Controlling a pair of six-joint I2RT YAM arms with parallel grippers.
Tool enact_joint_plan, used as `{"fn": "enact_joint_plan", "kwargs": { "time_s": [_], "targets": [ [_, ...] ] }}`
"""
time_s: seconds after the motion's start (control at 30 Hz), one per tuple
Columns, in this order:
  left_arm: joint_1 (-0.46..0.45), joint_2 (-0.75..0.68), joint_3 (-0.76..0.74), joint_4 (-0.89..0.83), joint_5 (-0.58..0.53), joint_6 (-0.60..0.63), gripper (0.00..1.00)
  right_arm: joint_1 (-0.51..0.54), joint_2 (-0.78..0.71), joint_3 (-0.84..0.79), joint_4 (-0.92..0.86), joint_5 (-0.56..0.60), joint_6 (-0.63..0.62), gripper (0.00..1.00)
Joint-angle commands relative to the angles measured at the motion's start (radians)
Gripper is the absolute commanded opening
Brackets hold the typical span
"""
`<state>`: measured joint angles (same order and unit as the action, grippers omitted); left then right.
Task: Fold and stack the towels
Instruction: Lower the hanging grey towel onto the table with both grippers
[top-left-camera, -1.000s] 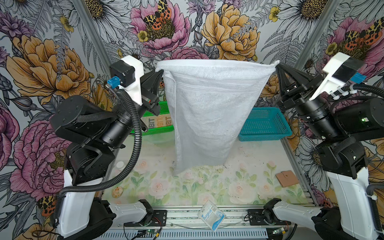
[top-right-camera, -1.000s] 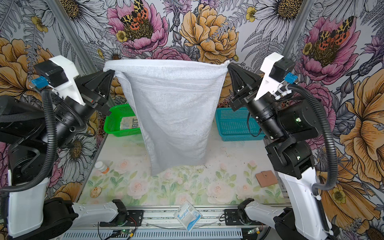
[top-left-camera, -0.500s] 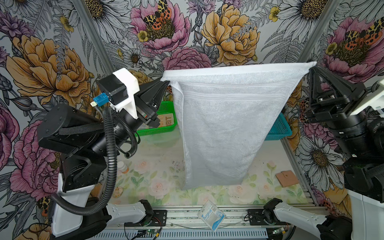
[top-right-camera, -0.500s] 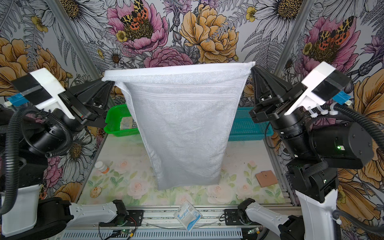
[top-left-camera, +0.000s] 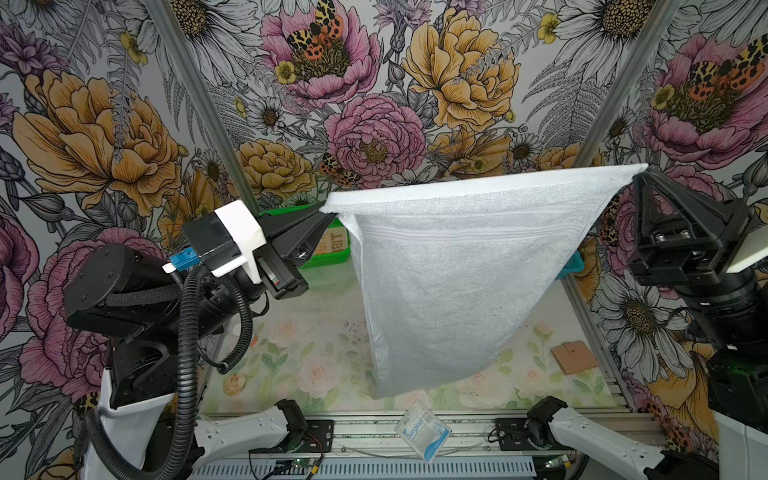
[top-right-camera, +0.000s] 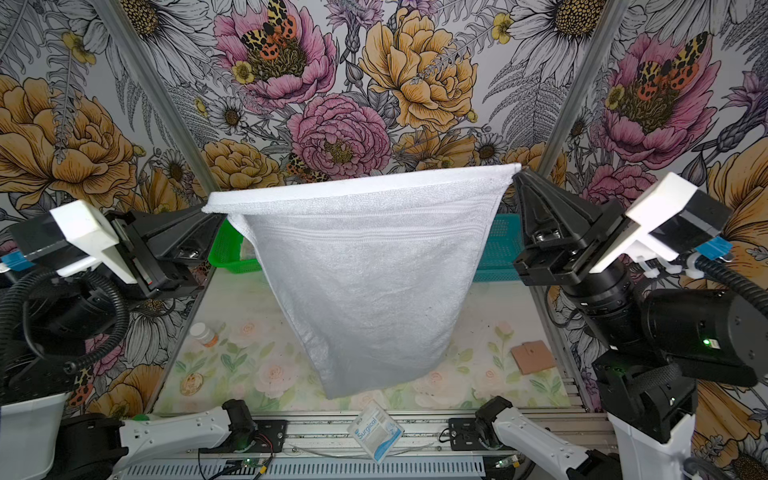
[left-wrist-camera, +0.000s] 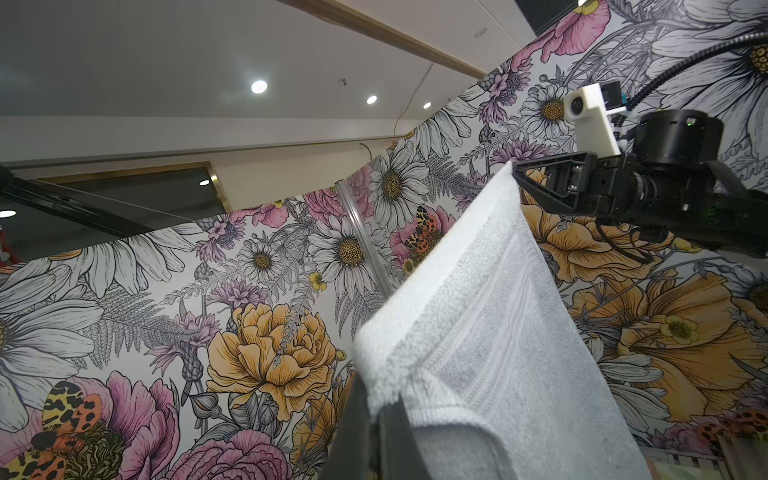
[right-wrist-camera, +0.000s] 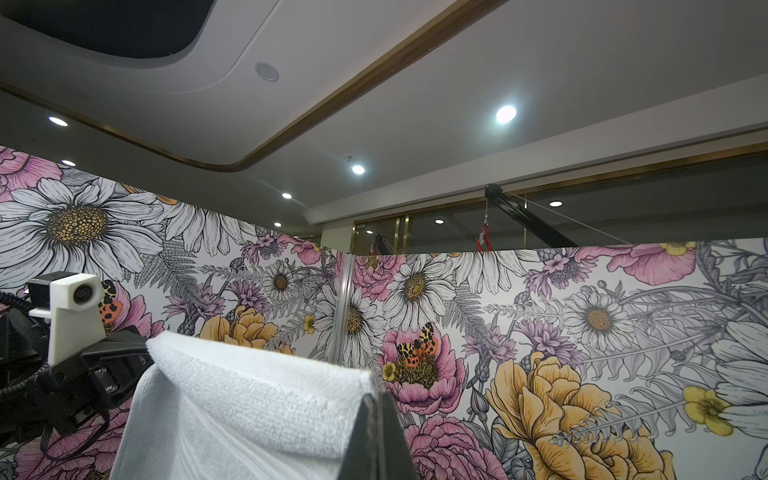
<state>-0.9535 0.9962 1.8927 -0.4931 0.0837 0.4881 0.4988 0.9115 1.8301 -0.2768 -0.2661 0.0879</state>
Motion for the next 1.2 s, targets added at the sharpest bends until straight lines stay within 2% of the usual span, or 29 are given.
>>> {"fn": "enact_joint_plan", "kwargs": {
  "time_s": [0.0,0.1,0.23,0.3,0.37,0.47,0.63,0.73,0.93,1.17],
  "targets": [
    [0.0,-0.035,0.005,0.091,-0.068,0.02,0.0,0.0,-0.01,-0.01,0.036,0.091,-0.018,0.0],
    [-0.001,-0.015,-0.003,0.099,-0.189,0.055,0.0,0.0,0.004,-0.033,0.038,0.125,-0.056,0.0],
    [0.002,-0.003,-0.095,0.176,-0.322,0.135,0.0,-0.001,0.037,-0.061,0.044,0.167,-0.108,0.0],
    [0.022,0.009,-0.12,0.198,-0.338,0.133,0.0,0.0,0.05,-0.08,0.055,0.19,-0.142,0.0],
    [0.056,0.023,-0.135,0.205,-0.325,0.121,0.0,-0.001,0.069,-0.095,0.062,0.209,-0.173,0.0],
    [0.161,0.059,-0.154,0.205,-0.3,0.08,0.0,-0.002,0.096,-0.134,0.1,0.229,-0.211,0.0],
    [0.412,0.102,-0.233,0.266,-0.128,-0.083,0.0,-0.009,0.137,-0.27,0.269,0.211,-0.256,0.0],
    [0.503,0.132,-0.292,0.327,-0.062,-0.14,0.0,-0.032,0.175,-0.325,0.331,0.209,-0.271,0.0],
    [0.62,0.238,-0.421,0.489,0.034,-0.202,0.0,-0.14,0.263,-0.423,0.468,0.172,-0.237,0.0],
    [0.685,0.422,-0.536,0.691,0.058,-0.255,0.0,-0.25,0.412,-0.469,0.571,0.111,-0.216,0.0]
  ]
}}
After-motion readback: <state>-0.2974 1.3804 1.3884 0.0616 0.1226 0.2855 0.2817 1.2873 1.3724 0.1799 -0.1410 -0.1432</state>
